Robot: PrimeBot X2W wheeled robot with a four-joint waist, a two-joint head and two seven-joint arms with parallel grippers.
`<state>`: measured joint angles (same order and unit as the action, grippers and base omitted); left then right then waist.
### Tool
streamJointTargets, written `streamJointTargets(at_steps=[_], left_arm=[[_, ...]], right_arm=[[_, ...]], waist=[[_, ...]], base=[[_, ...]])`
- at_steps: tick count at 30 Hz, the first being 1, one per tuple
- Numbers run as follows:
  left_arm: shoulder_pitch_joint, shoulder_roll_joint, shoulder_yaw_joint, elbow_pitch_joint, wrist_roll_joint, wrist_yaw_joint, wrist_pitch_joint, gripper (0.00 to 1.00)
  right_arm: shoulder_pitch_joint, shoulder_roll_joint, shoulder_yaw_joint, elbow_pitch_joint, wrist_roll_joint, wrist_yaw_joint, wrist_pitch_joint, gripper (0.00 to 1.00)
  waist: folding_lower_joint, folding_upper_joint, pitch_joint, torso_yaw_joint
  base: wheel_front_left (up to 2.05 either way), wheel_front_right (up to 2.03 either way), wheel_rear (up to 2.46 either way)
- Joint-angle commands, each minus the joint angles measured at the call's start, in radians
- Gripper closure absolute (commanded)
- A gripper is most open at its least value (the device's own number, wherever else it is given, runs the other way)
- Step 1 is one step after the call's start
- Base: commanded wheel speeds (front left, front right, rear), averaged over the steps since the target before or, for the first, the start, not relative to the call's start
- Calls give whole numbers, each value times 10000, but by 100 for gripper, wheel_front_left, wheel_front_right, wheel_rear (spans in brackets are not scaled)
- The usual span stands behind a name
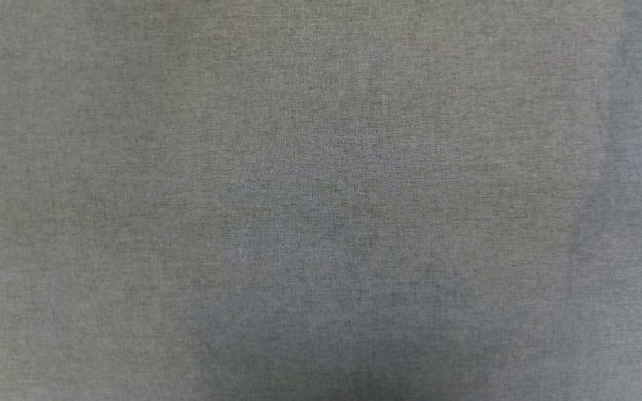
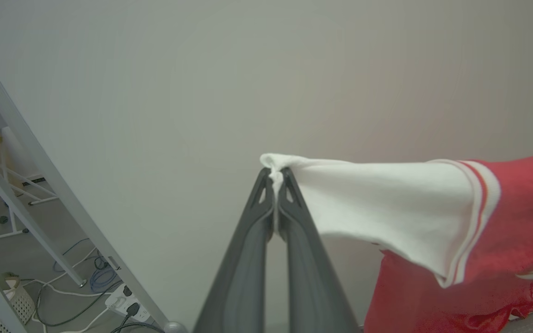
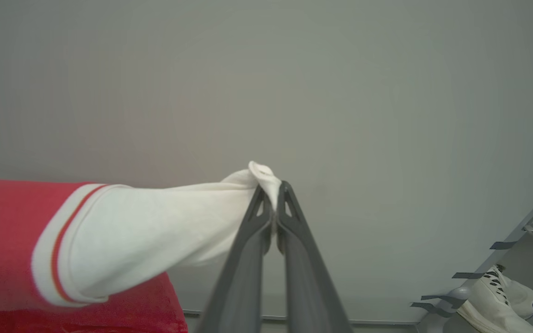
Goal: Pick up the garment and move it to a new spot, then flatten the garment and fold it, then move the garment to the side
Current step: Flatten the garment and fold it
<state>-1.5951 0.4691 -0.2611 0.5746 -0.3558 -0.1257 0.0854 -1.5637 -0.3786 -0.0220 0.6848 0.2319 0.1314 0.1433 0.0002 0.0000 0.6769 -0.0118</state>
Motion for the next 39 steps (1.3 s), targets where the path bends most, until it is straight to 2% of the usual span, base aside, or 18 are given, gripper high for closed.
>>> streamJointTargets(at_steps=[1, 10, 17, 22, 30, 36, 39], left_arm=[[472, -68, -53, 154, -116, -19, -206, 100], [3596, -510, -398, 688, -723, -33, -1173, 100], [6026, -621, -543, 936, -1123, 16, -1126, 100], [7554, -523, -408, 1026, -1617, 130, -667, 100], [9668, -251, -413, 789, -2346, 193, 885, 100], [11272, 92, -362, -419, -2827, 412, 1907, 100], [12118, 231, -311, -1247, -3007, 661, 2228, 100]], right_arm=[[322, -16, 88, 94, 167, -7, -130, 100], [2985, -205, 795, 662, 1167, -7, -238, 100], [5214, -646, 1255, 802, 2005, -7, 701, 100], [6591, -934, 1502, 714, 2494, -7, 1325, 100], [8355, -1227, 1568, 367, 3301, -7, 2280, 100], [9679, -1515, 1363, -299, 3889, -7, 2830, 100], [10411, -1585, 1207, -777, 4140, -7, 3121, 100]], waist=[[-2, 0, -162, 73], [-2, 0, -1413, 283], [-2, 0, -2649, 439], [-2, 0, -3479, 433], [-2, 0, -4460, 332], [-2, 0, -4961, 236], [-2, 0, -5221, 180]], base=[[0, 0, 0], [0, 0, 0], [0, 0, 0], [0, 0, 0], [0, 0, 0], [0, 0, 0], [0, 0, 0]])
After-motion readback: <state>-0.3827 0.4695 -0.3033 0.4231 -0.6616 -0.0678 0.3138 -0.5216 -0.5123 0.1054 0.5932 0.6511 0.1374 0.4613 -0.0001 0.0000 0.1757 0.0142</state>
